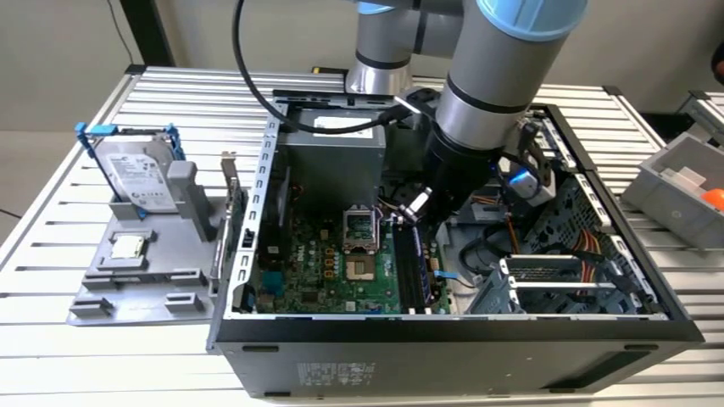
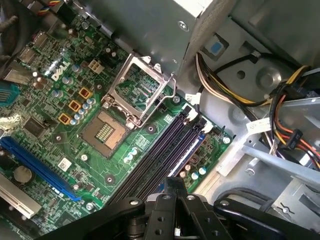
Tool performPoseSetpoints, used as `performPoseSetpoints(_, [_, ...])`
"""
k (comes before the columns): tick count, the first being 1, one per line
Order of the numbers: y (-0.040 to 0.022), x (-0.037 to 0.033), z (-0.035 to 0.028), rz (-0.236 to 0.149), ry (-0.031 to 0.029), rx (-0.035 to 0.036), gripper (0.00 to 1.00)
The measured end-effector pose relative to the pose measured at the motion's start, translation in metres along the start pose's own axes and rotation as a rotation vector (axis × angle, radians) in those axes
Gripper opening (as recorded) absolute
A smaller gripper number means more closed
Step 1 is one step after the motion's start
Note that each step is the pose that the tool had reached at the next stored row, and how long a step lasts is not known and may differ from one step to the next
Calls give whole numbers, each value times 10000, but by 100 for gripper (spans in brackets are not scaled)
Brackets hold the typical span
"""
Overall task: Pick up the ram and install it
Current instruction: 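Press down the ram until it locks into place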
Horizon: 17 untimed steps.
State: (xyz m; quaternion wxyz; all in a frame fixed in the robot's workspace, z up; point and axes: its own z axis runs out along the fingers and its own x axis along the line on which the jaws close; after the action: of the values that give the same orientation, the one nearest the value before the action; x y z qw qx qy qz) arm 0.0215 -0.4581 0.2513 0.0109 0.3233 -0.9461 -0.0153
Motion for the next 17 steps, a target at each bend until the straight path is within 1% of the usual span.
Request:
performPoseSetpoints(2, [0,0,0,-100,-63,-4,0])
performPoseSetpoints(4, [0,0,0,-186,-135,11,0])
performPoseSetpoints(6, [0,-1,2,-277,-181,27,0])
performPoseSetpoints(7, [0,-1,2,-323,-190,37,0])
performPoseSetpoints(10, [0,1,1,-473,-186,42,0])
performPoseSetpoints(14, [0,1,2,-882,-171,43,0])
performPoseSetpoints(17, [0,0,3,-1059,-166,42,0])
